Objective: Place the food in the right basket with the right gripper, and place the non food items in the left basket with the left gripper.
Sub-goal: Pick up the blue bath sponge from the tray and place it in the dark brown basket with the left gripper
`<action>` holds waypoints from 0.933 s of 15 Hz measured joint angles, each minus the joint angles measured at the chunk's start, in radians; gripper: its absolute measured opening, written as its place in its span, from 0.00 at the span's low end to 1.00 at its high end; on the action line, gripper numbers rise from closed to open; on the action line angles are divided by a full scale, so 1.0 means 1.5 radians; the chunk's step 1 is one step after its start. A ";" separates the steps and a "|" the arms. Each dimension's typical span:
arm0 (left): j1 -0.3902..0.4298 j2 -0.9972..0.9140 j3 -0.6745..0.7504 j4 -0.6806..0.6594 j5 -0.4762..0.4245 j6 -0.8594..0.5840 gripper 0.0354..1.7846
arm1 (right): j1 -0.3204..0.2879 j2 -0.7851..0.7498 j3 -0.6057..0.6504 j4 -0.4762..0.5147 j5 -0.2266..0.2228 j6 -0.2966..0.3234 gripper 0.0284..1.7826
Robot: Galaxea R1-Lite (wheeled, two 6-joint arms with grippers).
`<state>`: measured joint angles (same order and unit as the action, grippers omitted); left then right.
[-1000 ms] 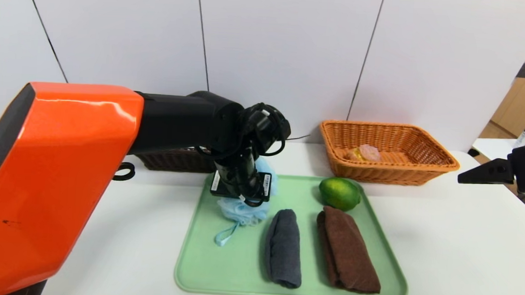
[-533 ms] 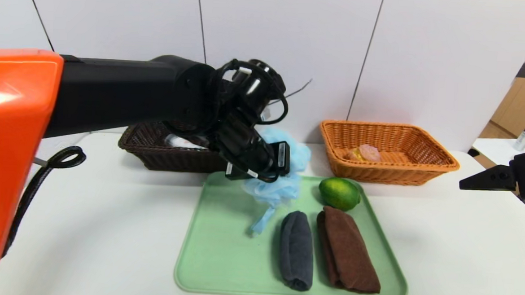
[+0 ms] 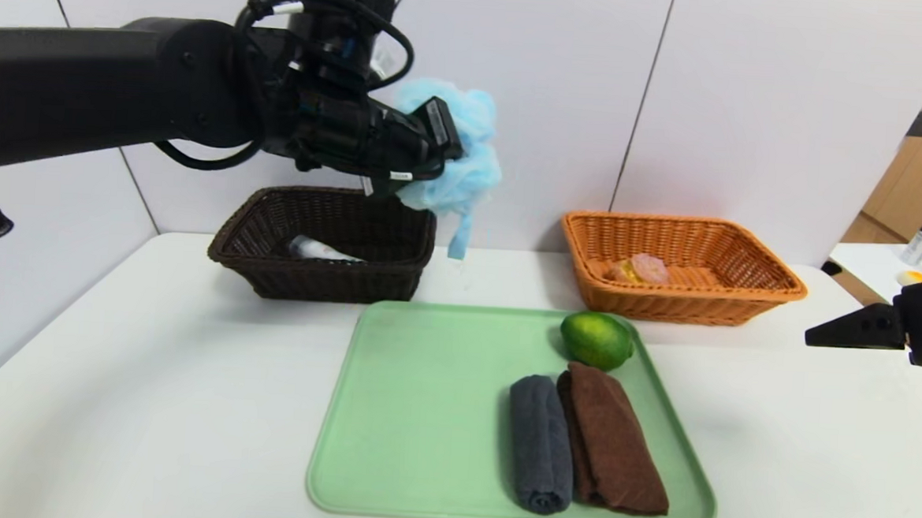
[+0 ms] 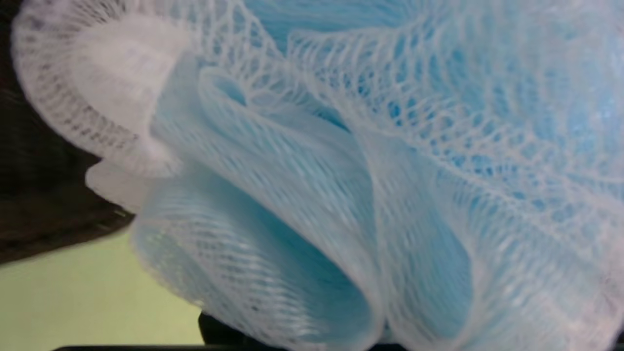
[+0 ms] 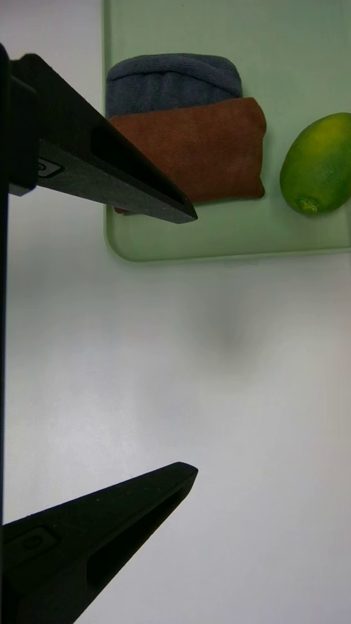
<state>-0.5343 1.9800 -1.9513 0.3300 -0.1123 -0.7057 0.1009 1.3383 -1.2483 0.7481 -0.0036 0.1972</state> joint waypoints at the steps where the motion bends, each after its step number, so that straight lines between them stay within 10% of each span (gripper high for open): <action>1: 0.022 -0.005 0.000 -0.001 0.018 0.004 0.34 | 0.000 -0.001 0.001 0.000 0.000 0.000 0.95; 14: 0.237 0.043 0.085 0.008 0.042 0.110 0.33 | 0.000 -0.010 0.005 -0.001 0.009 0.000 0.95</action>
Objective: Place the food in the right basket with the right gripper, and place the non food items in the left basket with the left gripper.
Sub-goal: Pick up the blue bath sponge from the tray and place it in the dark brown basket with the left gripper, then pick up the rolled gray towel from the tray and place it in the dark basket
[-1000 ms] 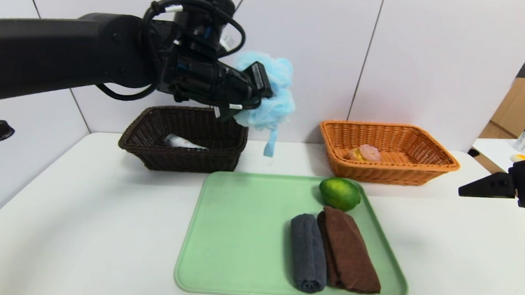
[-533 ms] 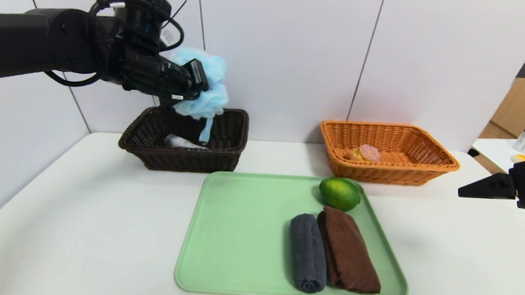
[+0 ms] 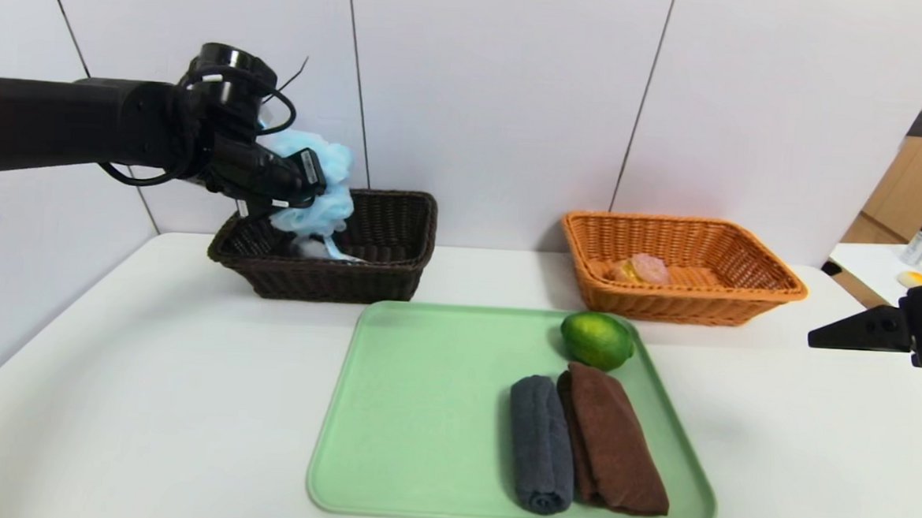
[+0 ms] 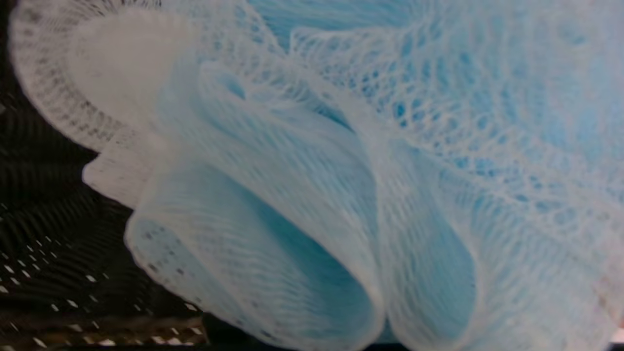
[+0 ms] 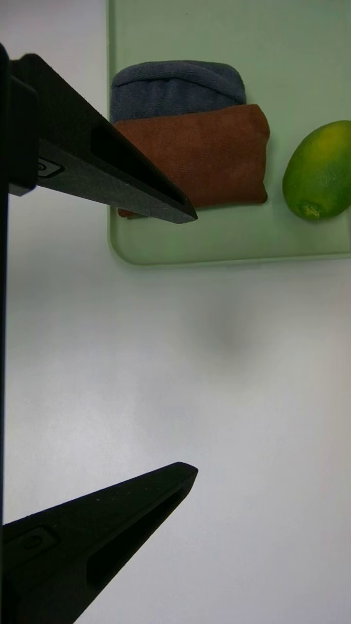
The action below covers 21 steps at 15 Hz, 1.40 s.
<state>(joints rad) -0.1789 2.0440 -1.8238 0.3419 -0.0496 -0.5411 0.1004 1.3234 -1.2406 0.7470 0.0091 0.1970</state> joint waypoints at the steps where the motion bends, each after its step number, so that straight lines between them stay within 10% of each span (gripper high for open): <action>1: 0.010 0.011 0.000 -0.005 0.000 0.006 0.33 | 0.000 -0.002 0.001 0.000 0.000 0.000 0.95; 9: 0.032 0.039 -0.005 -0.035 -0.002 0.009 0.33 | 0.005 -0.003 0.002 0.001 0.000 0.000 0.95; 21: 0.013 -0.052 -0.004 0.037 -0.003 0.001 0.82 | 0.005 -0.013 0.019 0.001 0.001 0.000 0.95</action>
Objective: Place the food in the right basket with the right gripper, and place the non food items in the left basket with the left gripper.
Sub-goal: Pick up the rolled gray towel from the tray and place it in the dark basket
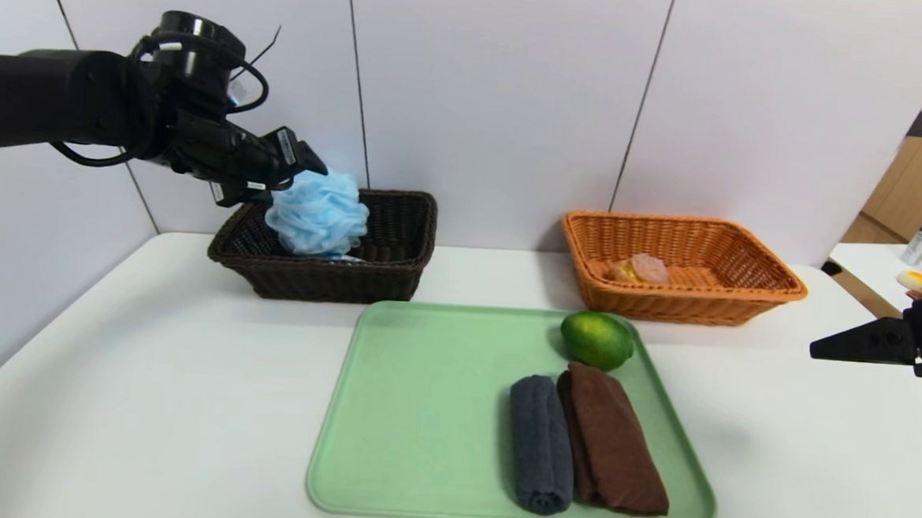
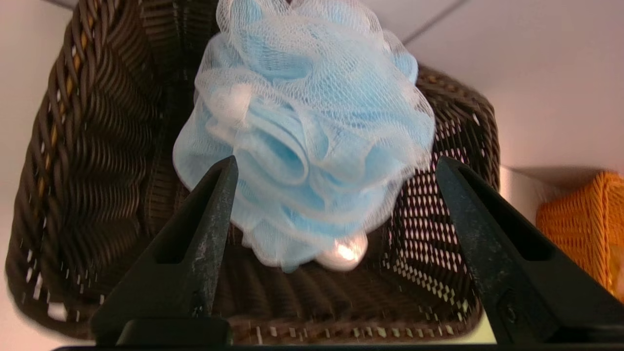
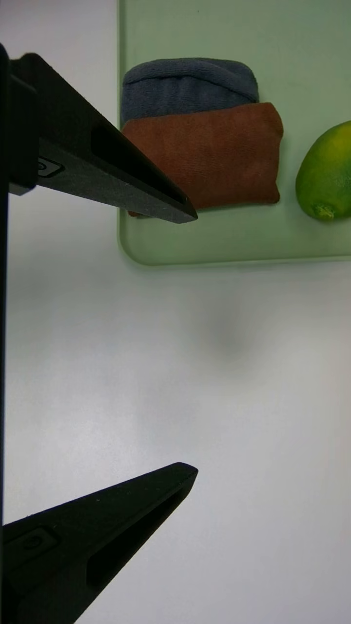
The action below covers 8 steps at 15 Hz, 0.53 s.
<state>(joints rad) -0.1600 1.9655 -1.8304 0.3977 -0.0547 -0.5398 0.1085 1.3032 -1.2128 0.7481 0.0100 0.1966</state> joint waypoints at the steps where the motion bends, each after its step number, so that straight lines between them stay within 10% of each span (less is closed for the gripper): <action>1: -0.011 -0.021 -0.003 0.038 -0.002 -0.002 0.83 | 0.000 -0.001 0.002 0.000 0.000 0.001 0.95; 8: -0.278 -0.094 -0.086 0.339 -0.013 -0.108 0.91 | 0.000 -0.005 0.024 0.000 0.015 0.000 0.95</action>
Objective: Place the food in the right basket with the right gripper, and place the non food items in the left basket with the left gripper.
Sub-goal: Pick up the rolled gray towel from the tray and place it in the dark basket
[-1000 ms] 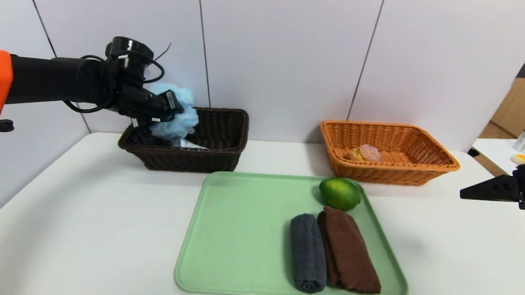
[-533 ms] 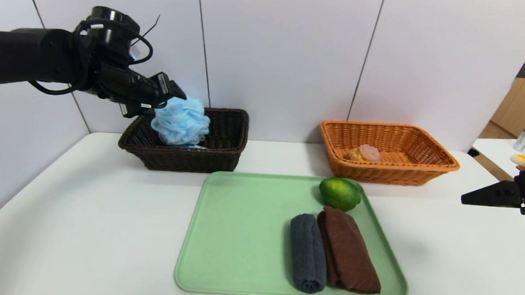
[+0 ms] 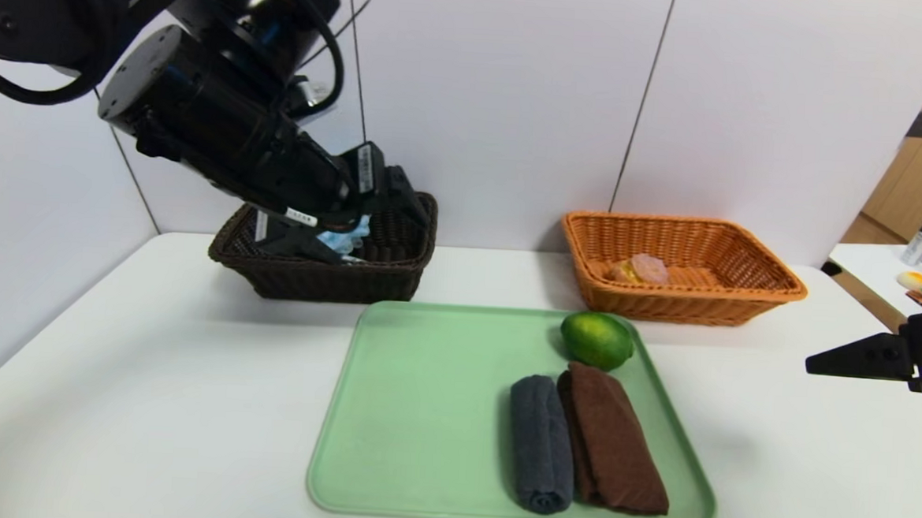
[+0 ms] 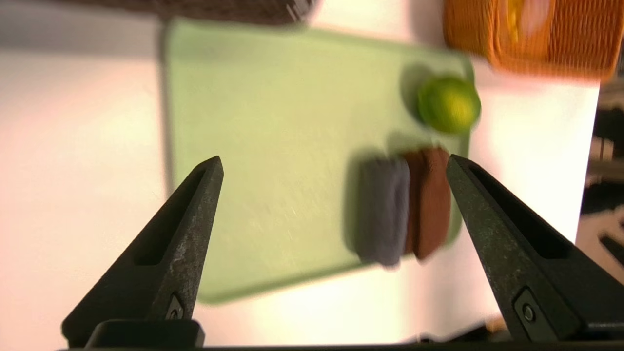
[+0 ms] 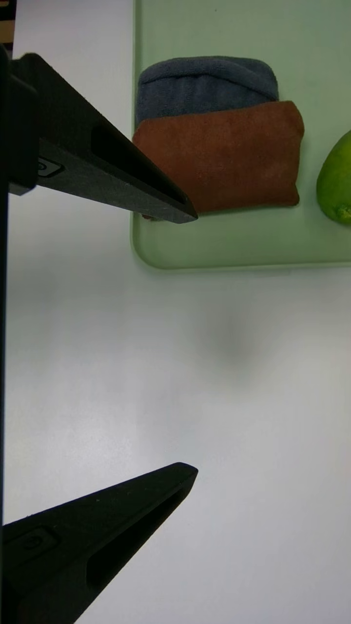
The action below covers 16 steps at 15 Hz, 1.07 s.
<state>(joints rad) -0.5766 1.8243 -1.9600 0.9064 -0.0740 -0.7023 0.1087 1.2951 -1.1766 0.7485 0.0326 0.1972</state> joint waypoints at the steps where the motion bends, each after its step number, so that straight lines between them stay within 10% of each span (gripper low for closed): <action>1: -0.043 0.003 -0.005 0.014 -0.001 -0.010 0.91 | 0.000 -0.003 0.007 0.000 0.000 0.001 0.95; 10: -0.249 0.135 -0.012 0.035 0.089 -0.027 0.94 | 0.001 -0.011 0.041 -0.003 0.017 0.001 0.95; 16: -0.274 0.212 -0.014 0.020 0.096 -0.019 0.94 | 0.001 -0.023 0.098 -0.096 0.018 0.000 0.95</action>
<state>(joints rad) -0.9877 2.1421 -1.9804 0.9366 0.0702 -0.7306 0.1104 1.2600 -1.0298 0.6043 0.0589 0.1977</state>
